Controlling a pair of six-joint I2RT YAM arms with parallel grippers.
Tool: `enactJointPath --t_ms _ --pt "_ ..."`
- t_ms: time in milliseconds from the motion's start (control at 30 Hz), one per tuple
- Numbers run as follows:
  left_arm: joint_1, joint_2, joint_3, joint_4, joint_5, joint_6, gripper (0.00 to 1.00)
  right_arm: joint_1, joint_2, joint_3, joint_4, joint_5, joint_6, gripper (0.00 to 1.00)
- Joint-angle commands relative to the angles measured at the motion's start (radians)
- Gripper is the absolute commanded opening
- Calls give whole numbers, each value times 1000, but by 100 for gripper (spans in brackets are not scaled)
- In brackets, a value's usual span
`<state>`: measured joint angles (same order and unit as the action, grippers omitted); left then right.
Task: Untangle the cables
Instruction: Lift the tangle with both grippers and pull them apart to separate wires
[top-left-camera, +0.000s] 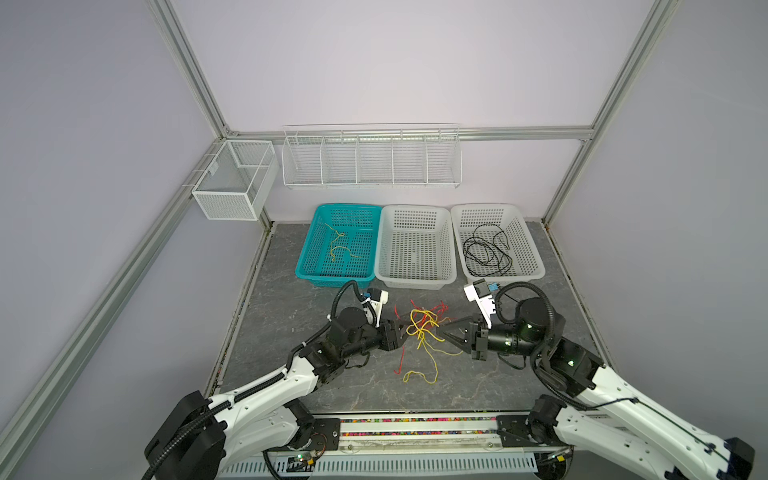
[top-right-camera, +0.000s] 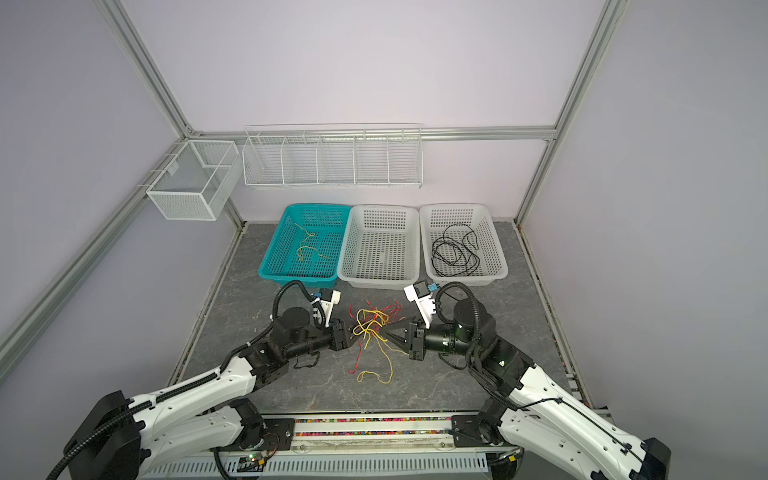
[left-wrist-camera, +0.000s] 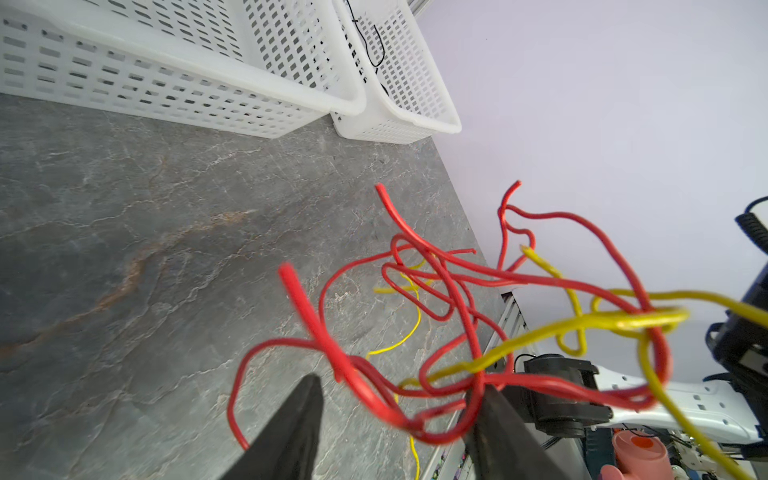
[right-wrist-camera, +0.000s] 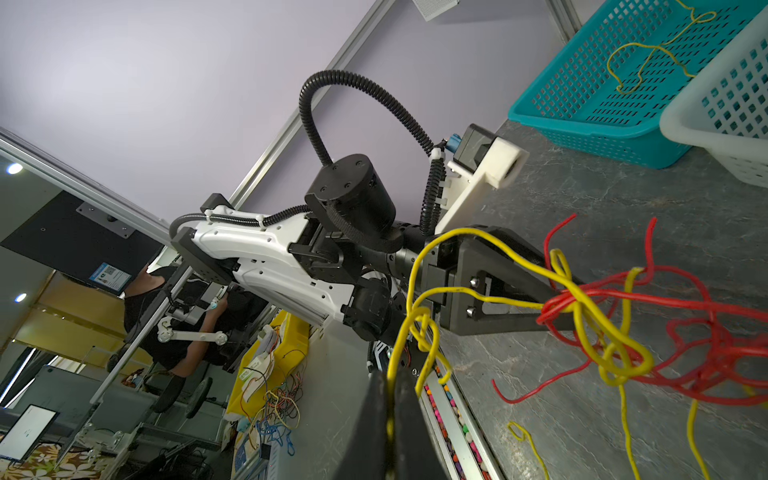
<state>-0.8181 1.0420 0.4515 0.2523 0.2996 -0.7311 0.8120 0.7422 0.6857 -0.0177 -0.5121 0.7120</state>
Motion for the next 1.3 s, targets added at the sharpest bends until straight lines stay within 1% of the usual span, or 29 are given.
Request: enactJointPath --t_ms 0,133,233,300,367,433,567,733,767,833,867,900,967,1033,1100,1267 --pt "1 7 -19 46 3 -8 41 12 -26 -3 53 6 17 6" --pt "1 2 -31 34 -1 -1 26 13 -38 -3 37 20 17 6" --pt "0 -8 -42 6 -27 10 15 13 -58 -3 15 40 15 6" --pt "2 -20 -43 -34 -61 17 5 13 -84 0 -26 77 9 6" --pt "8 -39 -44 -83 -97 13 0 14 -120 -3 -71 129 6 6" --pt "18 -68 -50 -126 -132 9 0 13 -150 -10 -107 164 7 6" --pt "60 -125 -77 -145 -116 2 0 13 -200 -36 -158 207 6 6" --pt "71 -141 -99 -76 -24 -15 0 14 -225 -63 -153 208 13 6" --pt "70 -138 -105 -44 12 -21 9 13 -227 -62 -150 205 14 6" --pt "70 -129 -122 25 72 -26 41 13 -228 -55 -145 199 12 6" --pt "70 -120 -126 57 104 -21 50 13 -228 -48 -143 192 9 6" --pt "70 -109 -125 74 137 -20 56 14 -228 -41 -142 186 7 6" --pt "68 -85 -120 98 193 -3 62 13 -227 -29 -142 175 3 6" --pt "64 -59 -119 137 257 17 64 14 -223 -15 -138 168 0 6" --pt "53 -42 -120 162 284 33 65 13 -212 5 -133 154 -5 6" --pt "9 -40 -122 148 262 123 67 13 -172 63 -117 116 -11 6"
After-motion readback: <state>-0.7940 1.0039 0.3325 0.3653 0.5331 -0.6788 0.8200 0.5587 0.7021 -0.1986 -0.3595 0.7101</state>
